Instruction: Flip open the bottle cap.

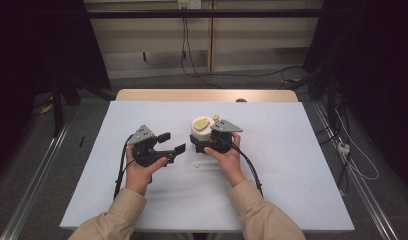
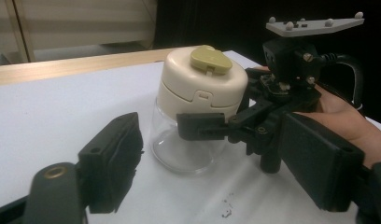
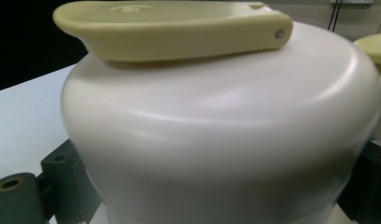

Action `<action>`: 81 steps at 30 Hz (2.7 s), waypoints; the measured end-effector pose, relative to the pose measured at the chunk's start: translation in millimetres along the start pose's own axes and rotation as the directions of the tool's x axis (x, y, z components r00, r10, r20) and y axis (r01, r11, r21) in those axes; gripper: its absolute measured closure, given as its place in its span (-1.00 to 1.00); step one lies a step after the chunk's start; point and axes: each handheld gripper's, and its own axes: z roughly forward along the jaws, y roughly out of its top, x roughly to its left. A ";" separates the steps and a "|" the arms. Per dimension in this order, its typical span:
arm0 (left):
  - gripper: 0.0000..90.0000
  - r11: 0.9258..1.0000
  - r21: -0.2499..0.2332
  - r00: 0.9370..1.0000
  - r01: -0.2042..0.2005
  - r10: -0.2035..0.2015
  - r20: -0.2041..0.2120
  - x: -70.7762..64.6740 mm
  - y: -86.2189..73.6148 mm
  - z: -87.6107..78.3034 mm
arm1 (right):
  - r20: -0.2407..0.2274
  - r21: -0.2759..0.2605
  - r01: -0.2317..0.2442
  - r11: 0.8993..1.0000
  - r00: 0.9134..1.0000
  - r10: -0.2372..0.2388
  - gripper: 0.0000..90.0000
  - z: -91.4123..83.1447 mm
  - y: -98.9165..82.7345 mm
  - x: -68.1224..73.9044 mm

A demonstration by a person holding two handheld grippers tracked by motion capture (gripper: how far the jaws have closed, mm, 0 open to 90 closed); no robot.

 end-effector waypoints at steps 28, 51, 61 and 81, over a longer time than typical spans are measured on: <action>0.60 0.998 0.055 1.000 -0.002 0.000 0.030 2.5 17.5 20.2 | -0.001 0.002 -0.002 1.000 1.000 0.002 -0.86 0.0 -0.2 -0.2; 1.00 0.993 0.114 1.000 -0.010 0.009 0.012 0.8 23.5 38.6 | -0.003 0.003 -0.001 1.000 1.000 0.001 -0.86 -0.1 -0.2 -0.5; 1.00 0.990 0.137 1.000 -0.021 0.021 -0.003 -2.6 25.7 47.0 | -0.004 0.004 0.000 1.000 1.000 0.000 -0.86 -0.1 -0.2 -0.6; 1.00 0.986 0.162 0.999 -0.031 0.034 -0.014 -6.0 36.6 53.6 | -0.004 0.007 -0.008 1.000 1.000 0.008 -0.86 -0.3 0.0 -0.3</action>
